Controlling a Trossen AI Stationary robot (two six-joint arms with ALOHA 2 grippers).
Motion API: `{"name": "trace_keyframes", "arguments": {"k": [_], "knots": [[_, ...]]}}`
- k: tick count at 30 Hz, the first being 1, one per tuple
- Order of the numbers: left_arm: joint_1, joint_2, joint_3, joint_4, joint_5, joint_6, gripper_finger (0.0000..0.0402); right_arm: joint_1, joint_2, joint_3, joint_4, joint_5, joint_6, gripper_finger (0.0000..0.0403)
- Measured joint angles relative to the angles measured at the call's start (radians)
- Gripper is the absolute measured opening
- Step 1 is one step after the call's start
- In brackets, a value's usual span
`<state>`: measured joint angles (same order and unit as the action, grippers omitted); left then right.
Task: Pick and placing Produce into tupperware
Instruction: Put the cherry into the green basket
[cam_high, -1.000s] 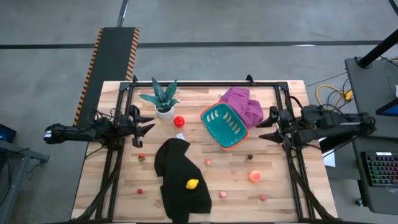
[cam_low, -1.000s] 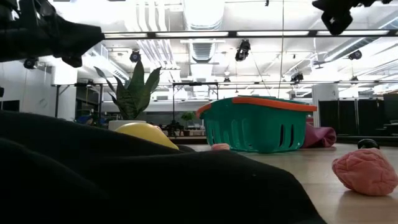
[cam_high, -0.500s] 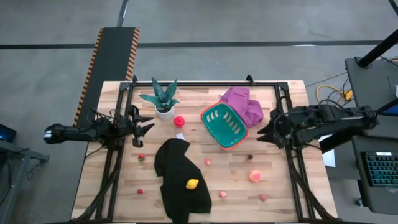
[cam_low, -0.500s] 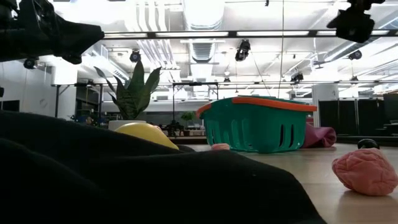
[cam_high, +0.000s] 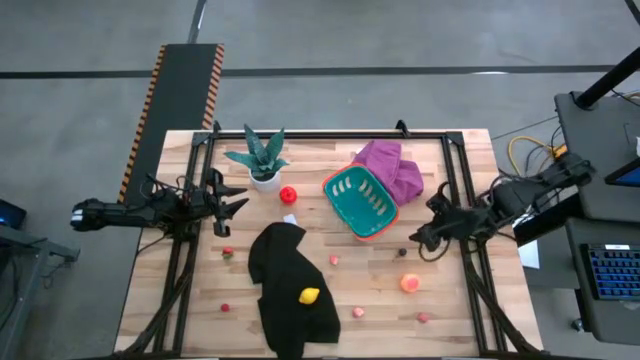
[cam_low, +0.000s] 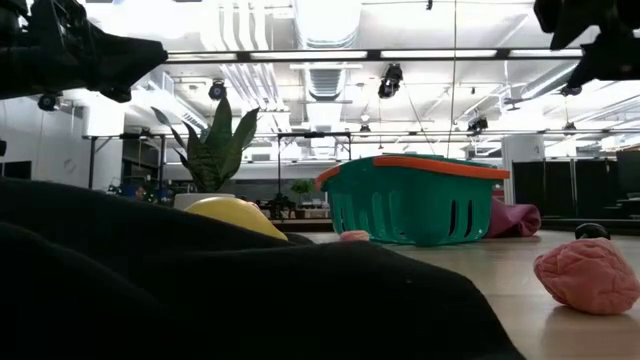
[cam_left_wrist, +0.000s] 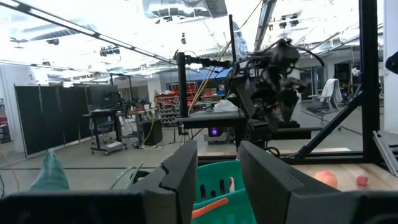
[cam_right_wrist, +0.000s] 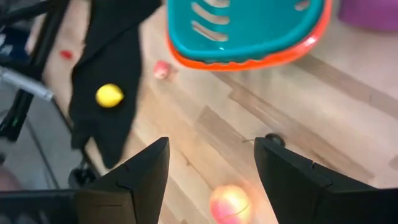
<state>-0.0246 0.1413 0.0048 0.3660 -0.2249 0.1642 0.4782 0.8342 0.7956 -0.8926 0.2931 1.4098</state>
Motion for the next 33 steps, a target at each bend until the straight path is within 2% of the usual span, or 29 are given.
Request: {"name": "trace_keyframes", "arguments": {"k": [3, 7, 16, 33], "knots": [[0.0, 0.0, 0.0, 0.0, 0.0, 0.0, 0.0108, 0.022, 0.066, 0.0, -0.002, 0.022, 0.091, 0.0226], [0.0, 0.0, 0.0, 0.013, 0.0, 0.001, 0.0108, 0.021, 0.161, 0.0, -0.002, 0.022, 0.135, 0.0226], [0.0, 0.0, 0.0, 0.022, 0.001, 0.001, 0.0108, 0.022, 0.33, 0.0, 0.001, 0.014, 0.145, 0.0226], [0.0, 0.0, 0.0, 0.019, 0.0, 0.001, 0.0108, 0.021, 0.545, -0.001, 0.016, -0.01, 0.164, 0.0226]]}}
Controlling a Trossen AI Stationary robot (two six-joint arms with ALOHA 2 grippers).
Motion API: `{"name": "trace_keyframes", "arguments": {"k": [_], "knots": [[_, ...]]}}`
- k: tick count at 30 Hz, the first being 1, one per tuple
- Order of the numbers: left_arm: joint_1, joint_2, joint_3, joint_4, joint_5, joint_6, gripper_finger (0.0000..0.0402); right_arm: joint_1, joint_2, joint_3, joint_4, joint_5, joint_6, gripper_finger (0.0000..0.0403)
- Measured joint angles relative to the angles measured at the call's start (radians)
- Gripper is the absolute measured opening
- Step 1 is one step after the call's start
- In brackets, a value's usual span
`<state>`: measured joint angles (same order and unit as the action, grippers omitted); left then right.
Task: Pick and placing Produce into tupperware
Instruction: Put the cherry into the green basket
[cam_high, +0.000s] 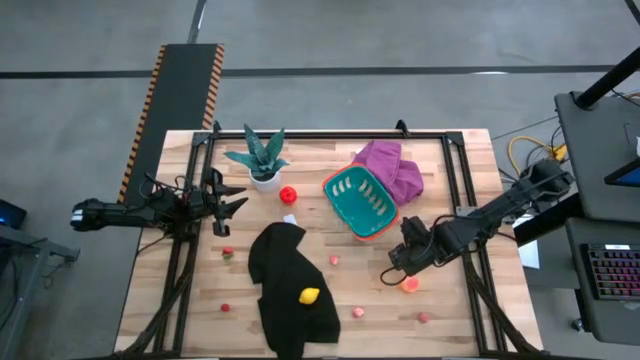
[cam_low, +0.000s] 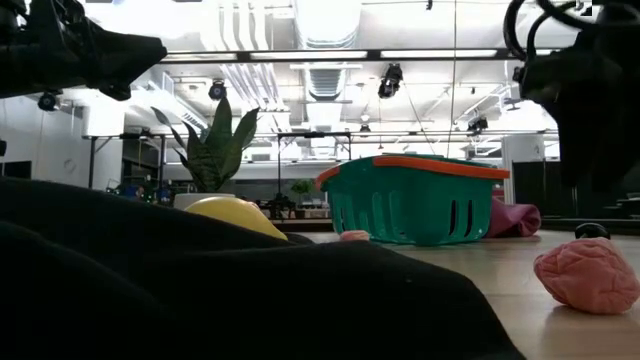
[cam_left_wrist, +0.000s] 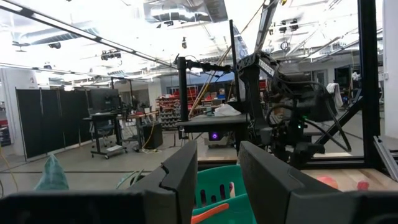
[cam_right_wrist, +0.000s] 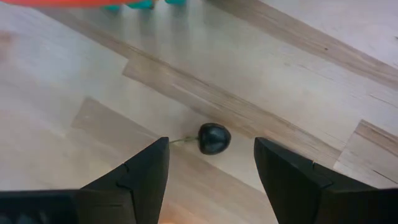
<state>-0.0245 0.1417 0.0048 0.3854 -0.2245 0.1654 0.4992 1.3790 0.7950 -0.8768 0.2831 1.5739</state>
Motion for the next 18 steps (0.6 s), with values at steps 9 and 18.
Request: {"name": "trace_keyframes", "arguments": {"k": [9, 18], "knots": [[0.0, 0.0, 0.0, 0.0, 0.0, 0.0, 0.0108, 0.0, 0.094, 0.0, 0.017, -0.002, 0.024, 0.0226], [0.0, 0.002, 0.0, -0.001, 0.0, 0.0, 0.0108, 0.0, 0.153, 0.0, 0.047, -0.002, 0.024, 0.0226]]}}
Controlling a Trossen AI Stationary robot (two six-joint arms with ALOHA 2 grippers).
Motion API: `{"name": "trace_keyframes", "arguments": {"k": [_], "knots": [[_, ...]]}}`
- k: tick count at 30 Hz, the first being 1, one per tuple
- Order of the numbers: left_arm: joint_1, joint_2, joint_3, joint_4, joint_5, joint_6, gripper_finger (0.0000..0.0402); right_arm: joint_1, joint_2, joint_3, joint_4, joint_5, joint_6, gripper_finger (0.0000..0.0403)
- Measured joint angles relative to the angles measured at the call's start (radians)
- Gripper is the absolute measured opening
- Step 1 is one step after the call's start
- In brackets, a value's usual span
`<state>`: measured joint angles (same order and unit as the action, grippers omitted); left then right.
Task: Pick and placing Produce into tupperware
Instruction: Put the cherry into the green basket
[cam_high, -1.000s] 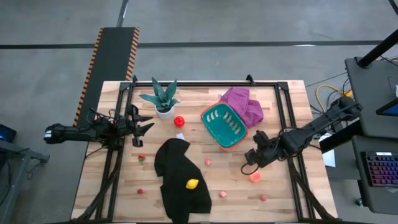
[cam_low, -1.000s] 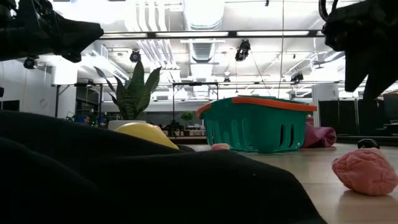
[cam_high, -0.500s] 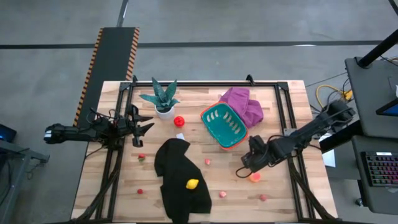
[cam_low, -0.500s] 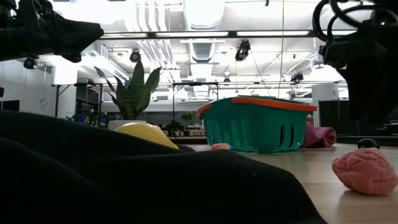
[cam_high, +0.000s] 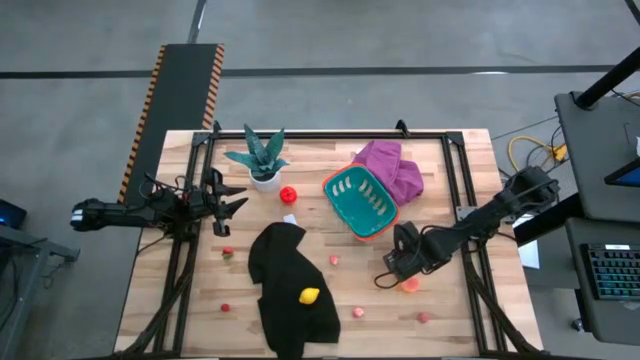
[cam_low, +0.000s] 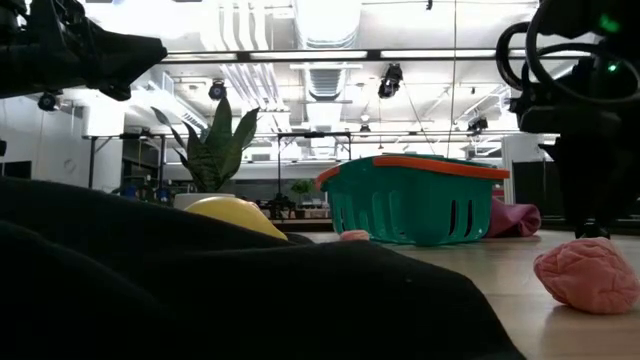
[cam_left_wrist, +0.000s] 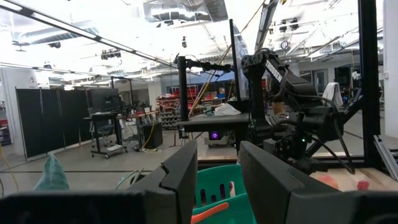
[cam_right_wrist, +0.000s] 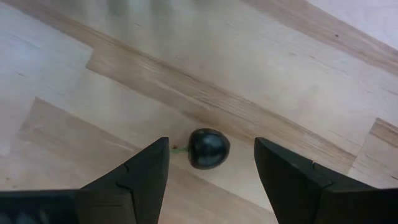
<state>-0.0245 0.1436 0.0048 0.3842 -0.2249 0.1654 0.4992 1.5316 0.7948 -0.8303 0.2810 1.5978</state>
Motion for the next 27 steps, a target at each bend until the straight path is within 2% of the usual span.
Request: {"name": "trace_keyframes", "arguments": {"k": [27], "knots": [[0.0, 0.013, 0.0, 0.0, 0.0, 0.0, 0.0108, 0.0, 0.054, 0.0, 0.026, 0.009, 0.0, 0.0226]]}}
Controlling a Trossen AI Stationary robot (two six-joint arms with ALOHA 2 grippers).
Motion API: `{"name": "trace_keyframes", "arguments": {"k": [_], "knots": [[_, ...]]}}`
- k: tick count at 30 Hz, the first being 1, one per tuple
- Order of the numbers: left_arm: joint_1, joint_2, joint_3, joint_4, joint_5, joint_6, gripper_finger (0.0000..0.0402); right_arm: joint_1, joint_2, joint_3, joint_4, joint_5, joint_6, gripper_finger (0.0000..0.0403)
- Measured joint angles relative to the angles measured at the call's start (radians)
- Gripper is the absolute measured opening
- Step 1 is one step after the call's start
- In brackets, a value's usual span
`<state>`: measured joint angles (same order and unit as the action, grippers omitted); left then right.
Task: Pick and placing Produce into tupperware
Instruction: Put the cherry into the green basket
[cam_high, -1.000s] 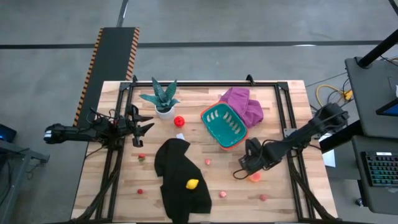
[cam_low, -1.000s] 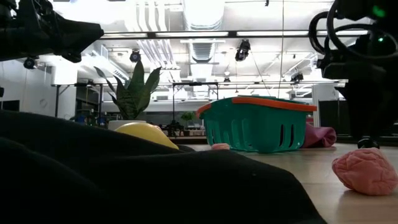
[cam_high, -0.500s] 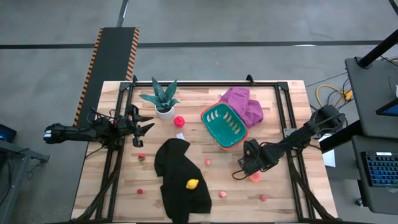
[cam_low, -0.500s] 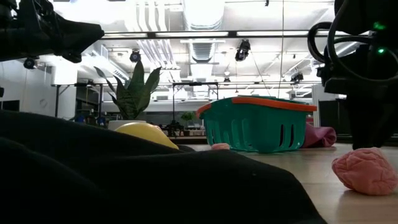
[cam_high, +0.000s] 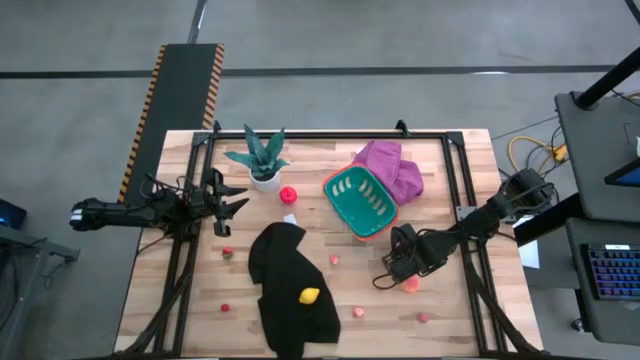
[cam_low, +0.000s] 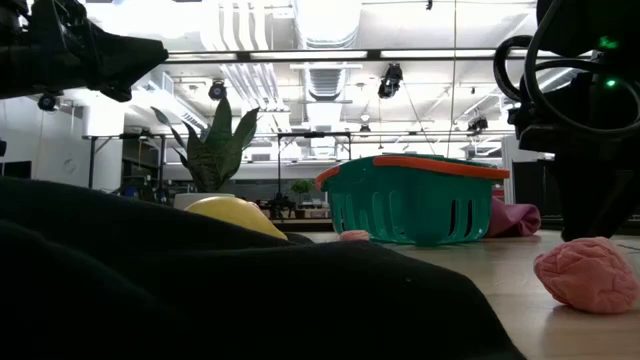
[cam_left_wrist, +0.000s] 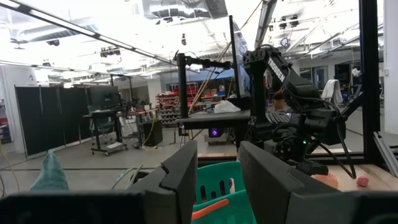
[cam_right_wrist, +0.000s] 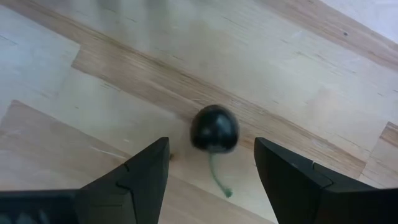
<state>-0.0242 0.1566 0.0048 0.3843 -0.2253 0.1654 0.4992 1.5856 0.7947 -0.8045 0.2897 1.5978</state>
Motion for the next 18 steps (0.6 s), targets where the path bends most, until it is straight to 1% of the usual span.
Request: {"name": "trace_keyframes", "arguments": {"k": [3, 7, 10, 18], "knots": [[0.0, 0.0, 0.0, 0.0, 0.0, 0.0, 0.0108, 0.0, 0.001, 0.0, 0.001, 0.004, 0.0, 0.0226], [0.0, 0.0, 0.0, 0.0, 0.0, 0.0, 0.0108, -0.001, 0.001, 0.0, 0.003, 0.057, 0.0, 0.0226], [0.0, 0.0, 0.0, 0.0, 0.0, 0.0, 0.0108, -0.002, 0.001, 0.0, 0.002, 0.074, -0.001, 0.0226], [0.0, 0.0, 0.0, 0.0, 0.0, 0.0, 0.0108, -0.002, 0.001, -0.01, 0.002, 0.077, -0.002, 0.0226]]}}
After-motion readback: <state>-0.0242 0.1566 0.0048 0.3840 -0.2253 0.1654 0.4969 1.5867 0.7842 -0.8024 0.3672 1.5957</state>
